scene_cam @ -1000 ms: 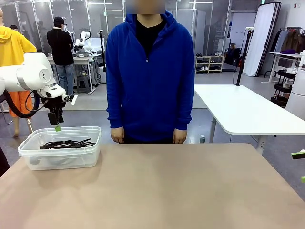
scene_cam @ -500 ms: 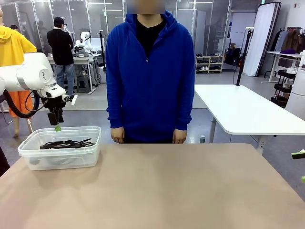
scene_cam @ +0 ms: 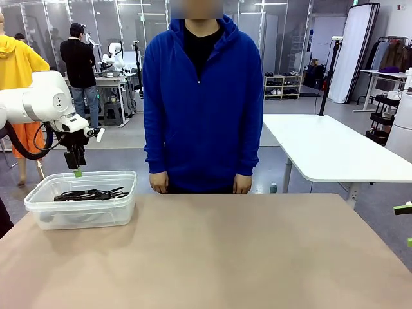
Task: Organize and store the cables.
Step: Place the USB Extension Cable into the Organizing box.
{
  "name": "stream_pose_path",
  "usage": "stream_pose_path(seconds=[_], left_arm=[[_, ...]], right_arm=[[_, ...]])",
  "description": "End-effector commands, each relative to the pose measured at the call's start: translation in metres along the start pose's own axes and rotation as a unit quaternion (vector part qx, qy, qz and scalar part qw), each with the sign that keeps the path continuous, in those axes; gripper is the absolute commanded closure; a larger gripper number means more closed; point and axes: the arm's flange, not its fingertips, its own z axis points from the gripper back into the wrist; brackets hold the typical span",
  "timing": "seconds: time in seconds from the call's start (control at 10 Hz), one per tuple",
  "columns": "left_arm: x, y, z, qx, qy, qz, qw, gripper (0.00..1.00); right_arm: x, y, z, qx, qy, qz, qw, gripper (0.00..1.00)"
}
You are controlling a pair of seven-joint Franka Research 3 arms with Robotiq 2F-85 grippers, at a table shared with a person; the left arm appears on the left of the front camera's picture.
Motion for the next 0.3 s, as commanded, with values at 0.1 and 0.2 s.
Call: stream_pose_path(seconds=[0.1, 0.2], left_arm=[[-0.001, 0.0005, 0.0002, 0.003, 0.006, -0.004, 1.0, 0.0], [-0.001, 0.0005, 0.0002, 0.003, 0.006, -0.004, 1.0, 0.0]], right_arm=[[0.0033, -0.0007, -0.0008, -0.005, 0.003, -0.006, 1.0, 0.0], [0.0033, -0.0007, -0.0008, -0.005, 0.003, -0.006, 1.0, 0.0]])
